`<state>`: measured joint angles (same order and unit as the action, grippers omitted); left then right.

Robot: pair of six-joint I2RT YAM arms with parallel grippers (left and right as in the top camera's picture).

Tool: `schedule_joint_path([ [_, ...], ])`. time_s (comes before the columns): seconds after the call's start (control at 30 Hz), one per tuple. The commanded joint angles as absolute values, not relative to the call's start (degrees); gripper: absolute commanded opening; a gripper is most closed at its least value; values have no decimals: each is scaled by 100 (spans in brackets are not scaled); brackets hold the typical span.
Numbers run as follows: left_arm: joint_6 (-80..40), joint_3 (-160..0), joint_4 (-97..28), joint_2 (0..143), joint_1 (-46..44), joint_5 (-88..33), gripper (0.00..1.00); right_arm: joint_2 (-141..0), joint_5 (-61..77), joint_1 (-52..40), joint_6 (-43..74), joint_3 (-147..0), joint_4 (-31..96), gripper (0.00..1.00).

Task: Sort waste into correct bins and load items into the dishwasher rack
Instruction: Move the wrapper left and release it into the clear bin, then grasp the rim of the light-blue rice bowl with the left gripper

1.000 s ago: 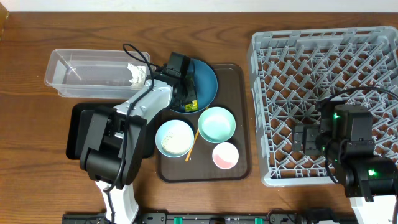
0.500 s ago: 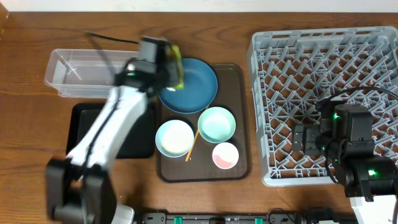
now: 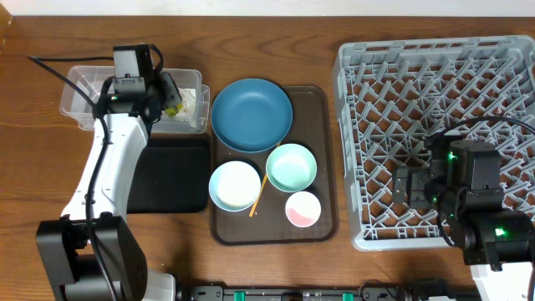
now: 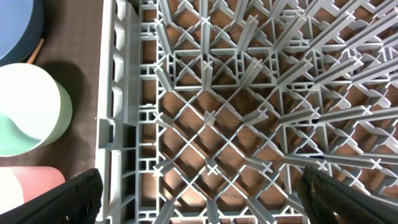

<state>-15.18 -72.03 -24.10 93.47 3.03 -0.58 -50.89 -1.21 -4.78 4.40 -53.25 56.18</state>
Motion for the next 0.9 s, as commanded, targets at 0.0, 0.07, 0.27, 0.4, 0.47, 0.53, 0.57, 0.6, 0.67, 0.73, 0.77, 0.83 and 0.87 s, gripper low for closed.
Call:
schedule_joint_path([
  [0.0,-1479,-7225,-2368,9236,316,21,41,-5092,-104,-473,534,-5430,5638,99],
  [0.07,-1457,-7225,-2429,9107,266,-115,41,-5092,-104,-473,534,-5430,5638,99],
  [0.27,-1457,-7225,-3330,8799,-165,-600,46,-5096,-104,-473,534,-5430,5618,99],
  [0.4,-1463,-7223,-4464,8799,-604,-746,46,-5096,-104,-473,534,-5430,5631,99],
  [0.47,-1461,-7214,-4941,8801,-886,-958,47,-5096,-104,-473,534,-5430,5629,99],
  [0.53,-1466,-7185,-5288,8801,-1212,-1007,47,-5096,-104,-473,534,-5430,5625,99],
  [0.57,-1468,-7155,-5454,8801,-1420,-1007,48,-5096,-104,-473,534,-5430,5623,99],
  [0.6,-1468,-7133,-5544,8801,-1551,-1004,49,-5096,-104,-473,534,-5430,5623,99],
  [0.67,-1468,-7050,-5693,8801,-1890,-1004,49,-5096,-104,-473,534,-5430,5627,99],
  [0.73,-1468,-6943,-5712,8801,-2196,-1002,50,-5096,-104,-473,534,-5430,5629,99],
  [0.77,-1468,-6884,-5684,8801,-2327,-985,50,-5096,-104,-473,534,-5430,5629,99],
  [0.83,-1468,-6759,-5570,8809,-2571,-982,50,-5096,-104,-473,534,-5430,5627,99],
  [0.87,-1468,-6696,-5502,8812,-2683,-982,50,-5096,-104,-473,534,-5430,5629,99],
])
